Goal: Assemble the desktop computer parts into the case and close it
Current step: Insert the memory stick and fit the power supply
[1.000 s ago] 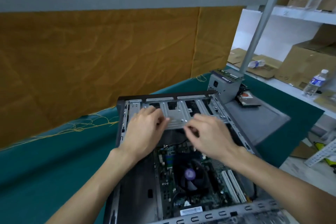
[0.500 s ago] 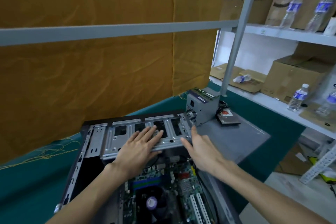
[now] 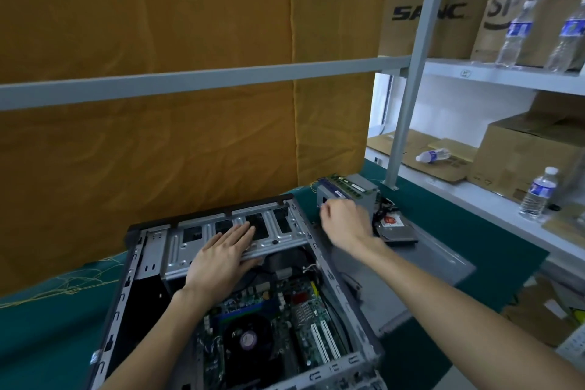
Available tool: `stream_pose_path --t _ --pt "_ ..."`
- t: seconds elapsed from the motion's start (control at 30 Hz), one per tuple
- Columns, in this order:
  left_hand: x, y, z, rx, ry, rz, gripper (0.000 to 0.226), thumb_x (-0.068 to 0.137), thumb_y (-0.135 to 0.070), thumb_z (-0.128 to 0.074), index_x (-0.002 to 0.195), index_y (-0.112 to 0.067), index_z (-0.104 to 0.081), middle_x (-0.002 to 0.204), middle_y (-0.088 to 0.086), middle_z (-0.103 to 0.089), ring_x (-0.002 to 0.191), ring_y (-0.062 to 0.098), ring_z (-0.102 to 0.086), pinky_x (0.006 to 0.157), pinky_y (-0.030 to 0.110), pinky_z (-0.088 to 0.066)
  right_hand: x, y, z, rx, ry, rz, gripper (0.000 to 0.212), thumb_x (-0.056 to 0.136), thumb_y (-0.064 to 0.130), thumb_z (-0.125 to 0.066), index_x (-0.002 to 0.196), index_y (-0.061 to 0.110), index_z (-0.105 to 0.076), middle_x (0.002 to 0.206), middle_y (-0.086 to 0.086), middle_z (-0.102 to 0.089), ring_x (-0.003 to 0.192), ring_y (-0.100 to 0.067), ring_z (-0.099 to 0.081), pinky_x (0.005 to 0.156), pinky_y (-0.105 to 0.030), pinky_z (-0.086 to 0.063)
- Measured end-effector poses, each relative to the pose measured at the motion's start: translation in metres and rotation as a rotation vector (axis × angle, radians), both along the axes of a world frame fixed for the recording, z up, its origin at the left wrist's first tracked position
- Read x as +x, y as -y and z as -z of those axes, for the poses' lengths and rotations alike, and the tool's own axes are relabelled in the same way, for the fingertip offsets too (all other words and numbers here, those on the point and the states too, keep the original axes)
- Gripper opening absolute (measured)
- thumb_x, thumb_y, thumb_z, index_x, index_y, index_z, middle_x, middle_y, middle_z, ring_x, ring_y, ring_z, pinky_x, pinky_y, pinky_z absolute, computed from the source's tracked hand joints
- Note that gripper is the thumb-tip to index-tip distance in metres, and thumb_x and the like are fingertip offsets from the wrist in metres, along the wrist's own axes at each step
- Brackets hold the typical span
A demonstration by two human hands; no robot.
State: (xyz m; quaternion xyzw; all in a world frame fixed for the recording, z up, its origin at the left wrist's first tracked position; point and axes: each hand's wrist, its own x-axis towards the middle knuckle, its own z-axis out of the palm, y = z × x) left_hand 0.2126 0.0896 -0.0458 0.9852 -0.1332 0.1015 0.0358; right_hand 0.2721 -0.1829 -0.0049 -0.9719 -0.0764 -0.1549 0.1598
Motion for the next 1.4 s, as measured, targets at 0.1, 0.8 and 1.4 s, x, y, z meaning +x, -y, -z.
stream_pose_path --t 0.1,0.8,1.4 --pt "0.000 0.000 0.001 -0.009 0.023 -0.007 0.077 0.098 -0.069 -0.029 0.163 -0.030 -0.015 0.168 -0.015 -0.012 0.154 0.003 -0.008 0.125 0.028 -0.014 0.033 0.024 -0.008 -0.280 0.018 0.123 0.035 0.099 0.027 -0.056 0.127 0.007 -0.062 0.130 -0.014 -0.059 0.121 -0.033 -0.054 0.101 -0.042 -0.048" --pt "-0.004 -0.004 0.004 -0.058 0.046 0.004 0.075 0.099 -0.069 -0.026 0.163 -0.032 -0.013 0.168 -0.014 -0.009 0.155 0.003 -0.005 0.127 0.028 -0.009 0.022 -0.034 -0.032 1.142 -0.133 -0.180 0.013 0.103 0.007 -0.057 0.111 0.004 -0.067 0.082 -0.010 -0.077 0.074 -0.023 -0.076 0.067 -0.033 -0.062" --pt "-0.023 -0.006 -0.071 -1.330 -0.261 -0.014 0.012 0.097 -0.020 -0.069 0.098 -0.012 -0.078 0.080 0.004 -0.074 0.067 0.007 -0.064 0.059 0.018 -0.049 -0.035 -0.108 -0.029 1.479 -0.452 -0.242 0.030 0.091 0.004 -0.075 0.115 0.004 -0.057 0.098 -0.016 -0.075 0.084 -0.023 -0.073 0.063 -0.028 -0.057"
